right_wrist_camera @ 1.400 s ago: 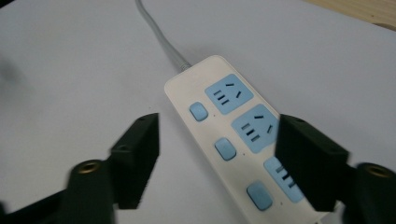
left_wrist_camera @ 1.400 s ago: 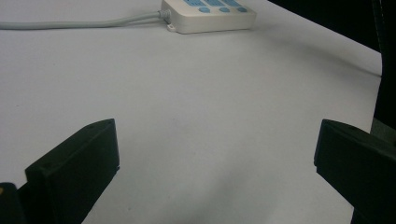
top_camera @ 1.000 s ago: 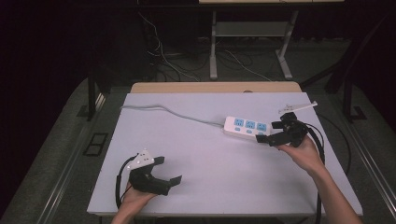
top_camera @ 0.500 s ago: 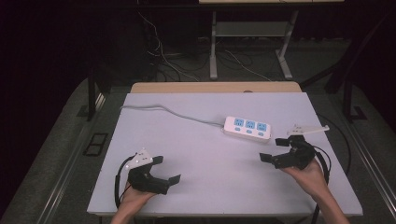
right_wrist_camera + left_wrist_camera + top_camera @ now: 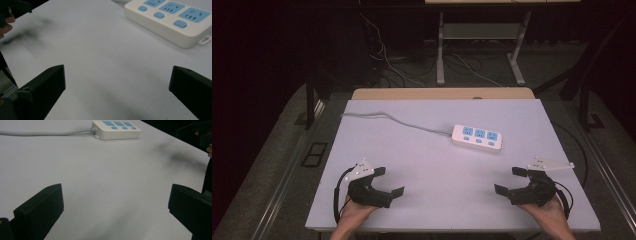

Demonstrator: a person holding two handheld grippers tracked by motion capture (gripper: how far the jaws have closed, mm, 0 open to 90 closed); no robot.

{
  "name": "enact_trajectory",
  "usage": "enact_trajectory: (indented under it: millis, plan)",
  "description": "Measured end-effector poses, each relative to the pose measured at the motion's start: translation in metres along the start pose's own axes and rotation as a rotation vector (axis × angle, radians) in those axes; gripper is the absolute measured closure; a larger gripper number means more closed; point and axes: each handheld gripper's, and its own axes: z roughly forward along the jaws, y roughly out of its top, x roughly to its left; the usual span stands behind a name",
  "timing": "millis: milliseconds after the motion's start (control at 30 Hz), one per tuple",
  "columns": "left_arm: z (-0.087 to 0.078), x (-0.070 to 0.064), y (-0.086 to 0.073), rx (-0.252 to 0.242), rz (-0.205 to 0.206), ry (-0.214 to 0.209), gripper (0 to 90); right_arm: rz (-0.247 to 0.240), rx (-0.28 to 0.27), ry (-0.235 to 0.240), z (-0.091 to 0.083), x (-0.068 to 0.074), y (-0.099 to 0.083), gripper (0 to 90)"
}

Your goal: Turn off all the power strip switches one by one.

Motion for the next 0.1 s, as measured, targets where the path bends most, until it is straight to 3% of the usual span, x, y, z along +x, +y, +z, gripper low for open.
enact_trajectory:
  millis: [100]
  plan:
    - [0.0007,0.0000,0.0002,-0.001,-0.001,0.001,0.0,0.008,-0.007,0.004,-0.0022,0.0000,-0.0061,0.4]
